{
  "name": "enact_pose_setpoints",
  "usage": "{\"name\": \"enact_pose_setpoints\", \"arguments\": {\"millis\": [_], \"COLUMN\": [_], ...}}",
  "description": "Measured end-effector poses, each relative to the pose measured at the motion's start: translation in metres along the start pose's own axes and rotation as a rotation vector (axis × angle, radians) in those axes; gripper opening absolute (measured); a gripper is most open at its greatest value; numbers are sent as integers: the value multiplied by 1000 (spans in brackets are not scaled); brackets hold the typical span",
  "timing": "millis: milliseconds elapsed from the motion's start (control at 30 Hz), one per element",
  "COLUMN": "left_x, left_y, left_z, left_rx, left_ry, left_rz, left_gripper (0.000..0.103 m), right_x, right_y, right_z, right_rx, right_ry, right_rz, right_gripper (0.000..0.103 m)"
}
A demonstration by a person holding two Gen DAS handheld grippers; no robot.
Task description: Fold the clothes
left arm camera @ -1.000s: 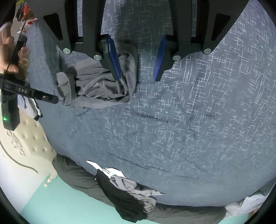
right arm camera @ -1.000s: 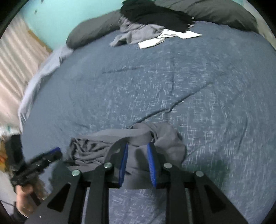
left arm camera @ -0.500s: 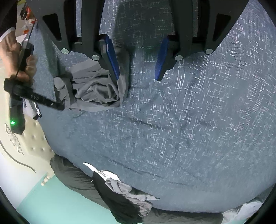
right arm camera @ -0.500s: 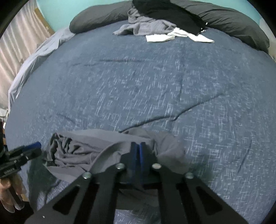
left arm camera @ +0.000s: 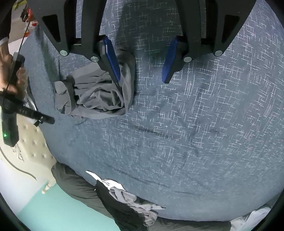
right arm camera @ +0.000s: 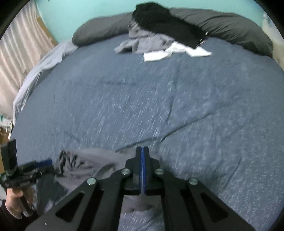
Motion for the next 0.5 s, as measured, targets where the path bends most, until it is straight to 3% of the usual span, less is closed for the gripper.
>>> {"name": "enact_pose_setpoints", "arguments": {"millis": [33,67,100,367,500], "left_x": [0,0,-1,-3,-4], "left_y": [0,0,0,-1,0], "left_z": [0,0,0,4,6], "left_rx": [0,1,1,-10,-13], "left_ry": [0,0,0,-1,-4], "left_rz": [0,0,0,-6,-5], "left_gripper": [53,53,53,53,53], "right_x": [1,2,6,31,39], "right_y": [1,2,5,23,27], "right_z": [1,1,3,23,25], "right_rx": [-1,-2,-3,-94,-113], "right_ry": [-9,-18,-25,-27,-25], "right_rz": [12,24,34,91,96], "right_gripper": [14,30,39,39,11]}}
Point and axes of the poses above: each gripper's, at about its wrist camera, not at the fingertips, and x roughly the way its jaws point, z to its left, y to its underside, the point moved 5 cm from there along x, roughly the way its jaws point, and after that the axes turned 8 degrees about -z, right-handed, at the moved point
